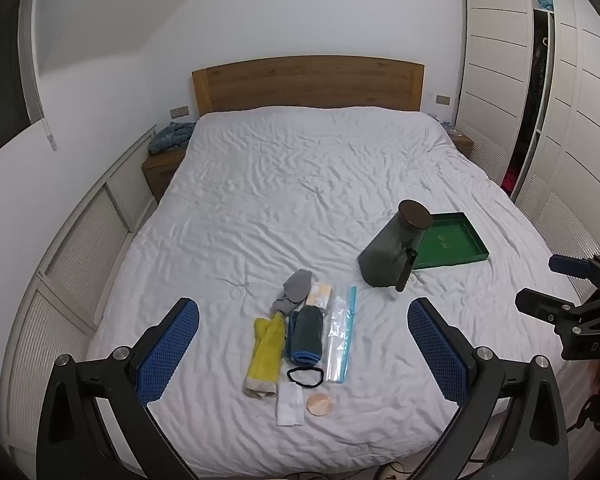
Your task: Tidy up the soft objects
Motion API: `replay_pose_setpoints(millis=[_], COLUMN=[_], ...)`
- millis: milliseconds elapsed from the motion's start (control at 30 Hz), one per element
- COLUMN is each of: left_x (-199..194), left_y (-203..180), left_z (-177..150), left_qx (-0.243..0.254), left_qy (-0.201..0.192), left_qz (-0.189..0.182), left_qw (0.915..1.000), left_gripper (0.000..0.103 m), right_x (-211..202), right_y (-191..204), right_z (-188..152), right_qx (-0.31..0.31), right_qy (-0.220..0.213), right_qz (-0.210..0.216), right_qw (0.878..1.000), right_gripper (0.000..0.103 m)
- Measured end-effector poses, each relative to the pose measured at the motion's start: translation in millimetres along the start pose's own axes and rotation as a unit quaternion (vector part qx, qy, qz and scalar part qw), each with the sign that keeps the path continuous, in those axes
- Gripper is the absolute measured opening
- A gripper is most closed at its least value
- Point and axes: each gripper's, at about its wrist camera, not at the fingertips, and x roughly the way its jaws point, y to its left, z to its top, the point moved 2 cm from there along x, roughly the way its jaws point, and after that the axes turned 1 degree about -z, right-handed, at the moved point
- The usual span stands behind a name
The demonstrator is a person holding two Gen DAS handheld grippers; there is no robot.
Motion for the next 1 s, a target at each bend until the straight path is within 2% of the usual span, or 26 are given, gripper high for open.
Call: replay_pose_setpoints(millis=[1000], left_x=[-0.2], left_y=[-2.4], left_z=[-9.3], left_qx=[-0.005], left_qy=[0.004], left_qz=[-0.007], left_qw=[1.0000], left_gripper=[0.102], right_x=[3.2], right_y=[4.2], right_z=[-2.5], right_qx=[0.000], right_qy=[-0.002], right_qz=[-0.002], right_qw=[1.000], right_gripper=[0.103])
